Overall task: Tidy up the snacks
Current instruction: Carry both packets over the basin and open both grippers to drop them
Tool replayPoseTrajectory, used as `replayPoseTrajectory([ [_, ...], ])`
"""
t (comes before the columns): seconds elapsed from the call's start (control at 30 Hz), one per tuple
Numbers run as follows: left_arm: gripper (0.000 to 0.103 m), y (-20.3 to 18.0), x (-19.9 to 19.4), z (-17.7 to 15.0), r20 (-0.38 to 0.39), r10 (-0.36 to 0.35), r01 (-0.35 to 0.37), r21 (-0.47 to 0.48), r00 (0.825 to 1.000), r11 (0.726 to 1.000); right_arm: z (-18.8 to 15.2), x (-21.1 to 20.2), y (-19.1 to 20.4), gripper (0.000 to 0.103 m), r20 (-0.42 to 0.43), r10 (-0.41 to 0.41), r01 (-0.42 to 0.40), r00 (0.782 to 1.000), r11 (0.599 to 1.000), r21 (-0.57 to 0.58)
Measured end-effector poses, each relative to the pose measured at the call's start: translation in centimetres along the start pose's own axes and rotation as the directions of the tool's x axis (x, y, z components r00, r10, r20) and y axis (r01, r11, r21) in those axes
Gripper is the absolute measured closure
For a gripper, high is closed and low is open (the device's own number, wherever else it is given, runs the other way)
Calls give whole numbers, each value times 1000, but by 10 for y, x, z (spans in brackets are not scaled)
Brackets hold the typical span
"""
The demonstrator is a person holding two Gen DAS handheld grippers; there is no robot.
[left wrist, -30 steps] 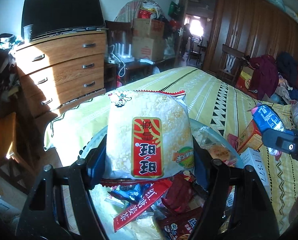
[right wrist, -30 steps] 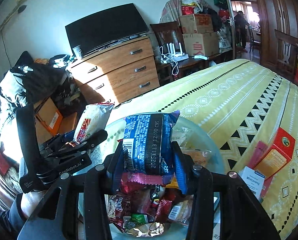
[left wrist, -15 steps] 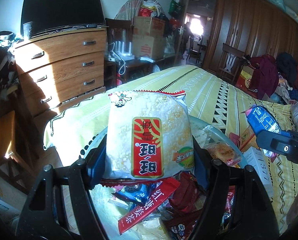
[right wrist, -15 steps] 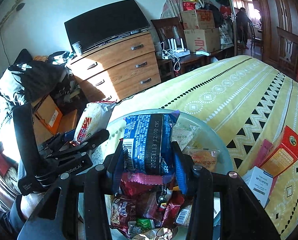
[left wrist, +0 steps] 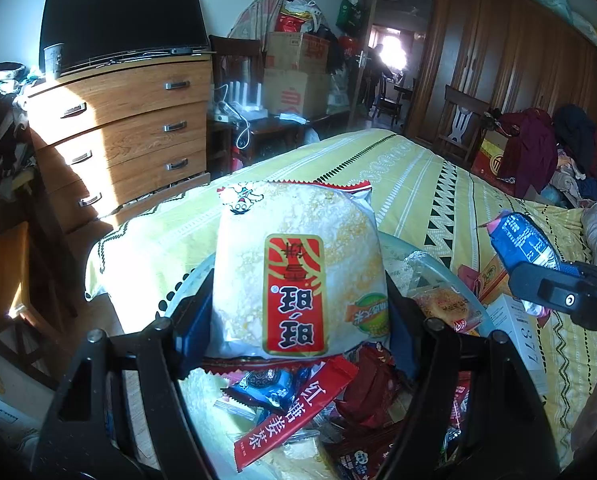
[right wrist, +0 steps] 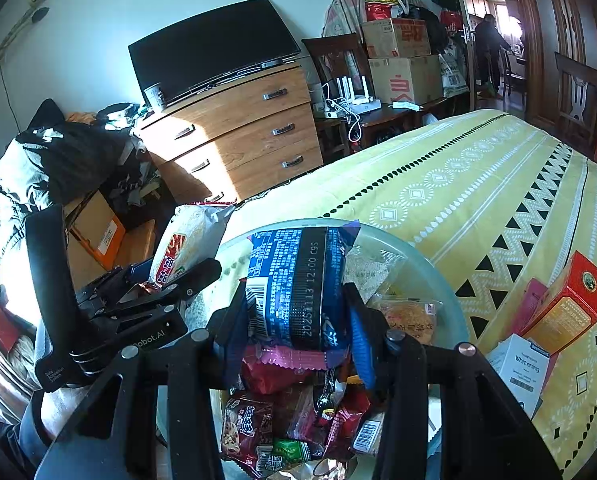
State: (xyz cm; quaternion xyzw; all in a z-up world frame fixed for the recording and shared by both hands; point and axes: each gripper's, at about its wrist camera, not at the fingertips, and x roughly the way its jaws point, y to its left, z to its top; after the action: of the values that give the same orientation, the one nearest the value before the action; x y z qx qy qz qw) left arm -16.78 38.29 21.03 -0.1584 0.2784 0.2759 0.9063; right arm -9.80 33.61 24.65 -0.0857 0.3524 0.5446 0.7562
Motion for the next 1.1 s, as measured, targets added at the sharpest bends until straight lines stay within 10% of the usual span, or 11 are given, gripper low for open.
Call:
replayPoseTrajectory([
  [0.93, 27, 7, 22, -4, -63, 0, 1, 9, 998, 1000, -6, 23, -3, 55, -37, 23, -22, 999, 999, 31],
  [1.1, 9, 5, 20, -4, -66, 5, -5, 4, 998, 1000, -10, 27, -3, 47, -50, 30, -28, 998, 999, 31],
])
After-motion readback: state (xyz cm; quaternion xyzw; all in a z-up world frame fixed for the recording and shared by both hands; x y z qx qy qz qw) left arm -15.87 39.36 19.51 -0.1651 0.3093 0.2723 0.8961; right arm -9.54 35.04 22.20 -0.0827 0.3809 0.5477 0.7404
